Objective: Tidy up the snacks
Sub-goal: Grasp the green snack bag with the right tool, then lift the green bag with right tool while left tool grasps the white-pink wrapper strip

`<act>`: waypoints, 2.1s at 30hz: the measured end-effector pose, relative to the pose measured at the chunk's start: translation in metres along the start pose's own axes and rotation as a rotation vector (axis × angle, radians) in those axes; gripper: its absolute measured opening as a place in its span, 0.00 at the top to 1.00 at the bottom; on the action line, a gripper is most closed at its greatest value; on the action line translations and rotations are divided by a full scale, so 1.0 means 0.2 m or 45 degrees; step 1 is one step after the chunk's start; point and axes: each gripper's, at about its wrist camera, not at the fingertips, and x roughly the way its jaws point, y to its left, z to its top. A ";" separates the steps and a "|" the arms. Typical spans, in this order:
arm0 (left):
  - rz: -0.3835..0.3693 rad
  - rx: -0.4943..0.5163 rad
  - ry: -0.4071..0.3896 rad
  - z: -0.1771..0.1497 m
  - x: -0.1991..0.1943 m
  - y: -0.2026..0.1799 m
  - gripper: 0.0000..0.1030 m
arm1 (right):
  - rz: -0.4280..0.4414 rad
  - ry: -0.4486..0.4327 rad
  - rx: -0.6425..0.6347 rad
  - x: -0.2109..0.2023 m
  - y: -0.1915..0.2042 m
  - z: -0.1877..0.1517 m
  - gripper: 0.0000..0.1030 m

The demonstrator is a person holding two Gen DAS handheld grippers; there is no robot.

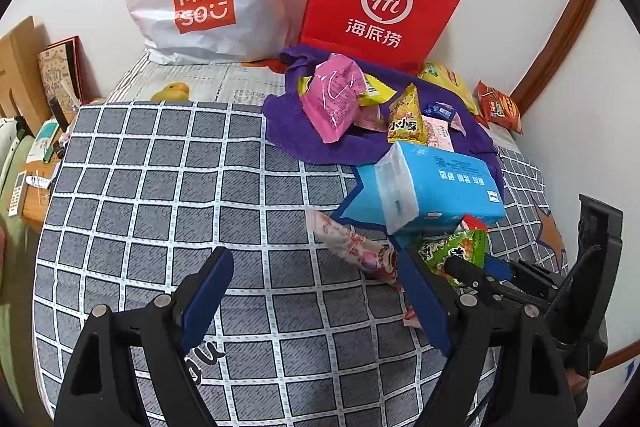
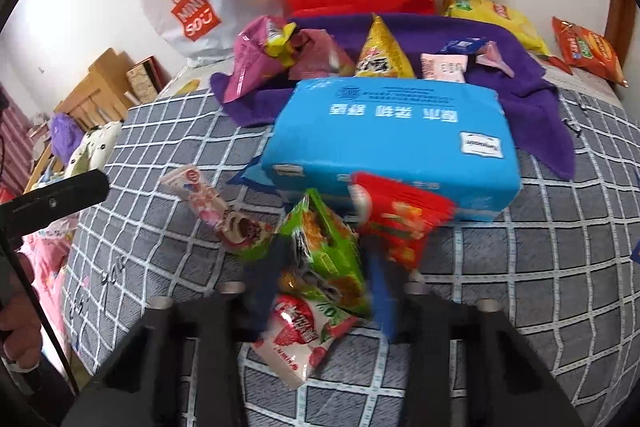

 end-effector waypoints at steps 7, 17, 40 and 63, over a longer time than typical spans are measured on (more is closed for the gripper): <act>-0.008 -0.002 0.010 -0.02 0.01 -0.01 0.20 | -0.024 -0.075 -0.077 -0.16 0.02 -0.03 0.74; -0.013 0.036 0.037 -0.03 0.06 -0.08 0.20 | -0.190 -0.154 0.091 -0.35 -0.28 -0.15 0.74; 0.072 0.062 0.088 -0.04 0.15 -0.09 0.20 | -0.184 -0.071 0.111 -0.10 -0.40 -0.18 0.44; 0.021 0.040 0.198 0.00 0.56 -0.23 0.22 | -0.229 -0.074 0.163 -0.14 -0.61 -0.23 0.52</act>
